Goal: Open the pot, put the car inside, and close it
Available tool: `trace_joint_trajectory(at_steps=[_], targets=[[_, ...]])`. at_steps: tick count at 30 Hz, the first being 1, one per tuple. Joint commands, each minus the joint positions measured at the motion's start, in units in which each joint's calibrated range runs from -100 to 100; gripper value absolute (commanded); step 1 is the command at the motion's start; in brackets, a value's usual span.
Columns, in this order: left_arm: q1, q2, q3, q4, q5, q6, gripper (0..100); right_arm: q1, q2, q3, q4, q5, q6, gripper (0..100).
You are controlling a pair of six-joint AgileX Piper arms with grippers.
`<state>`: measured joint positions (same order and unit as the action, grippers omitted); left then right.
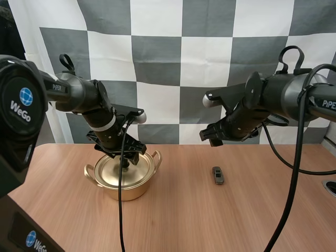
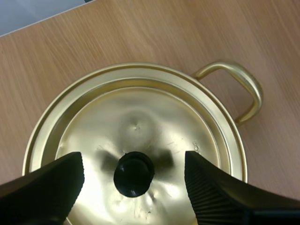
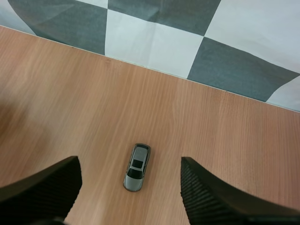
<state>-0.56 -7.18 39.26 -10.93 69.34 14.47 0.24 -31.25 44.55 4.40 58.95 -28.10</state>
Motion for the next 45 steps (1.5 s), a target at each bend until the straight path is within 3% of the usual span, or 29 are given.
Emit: trace_joint_trajectory(at_steps=[1, 15, 17, 19, 26, 29, 45], targets=[[0.05, 0.5, 0.0, 0.9, -0.3, -0.5, 100, 0.0, 0.1, -0.1, 0.0, 0.0, 0.0, 100], [0.05, 1.5, 0.0, 1.5, 0.3, -1.3, 100, 0.0, 0.1, -0.1, 0.0, 0.0, 0.0, 100], [0.05, 1.5, 0.0, 1.5, 0.5, -1.6, 94, 0.0, 0.1, -0.1, 0.0, 0.0, 0.0, 100], [0.05, 1.5, 0.0, 1.5, 0.8, -1.6, 81, 0.0, 0.1, -0.1, 0.0, 0.0, 0.0, 100], [0.05, 1.5, 0.0, 1.5, 1.0, -1.6, 17, 0.0, 0.1, -0.1, 0.0, 0.0, 0.0, 100], [0.05, 1.5, 0.0, 1.5, 1.2, -1.6, 0, 0.0, 0.1, -0.1, 0.0, 0.2, 0.0, 100], [0.05, -7.3, -4.1, 1.0, 5.9, -1.6, 0, 0.0, 3.9, -0.1, 0.0, 1.7, 0.5, 100]])
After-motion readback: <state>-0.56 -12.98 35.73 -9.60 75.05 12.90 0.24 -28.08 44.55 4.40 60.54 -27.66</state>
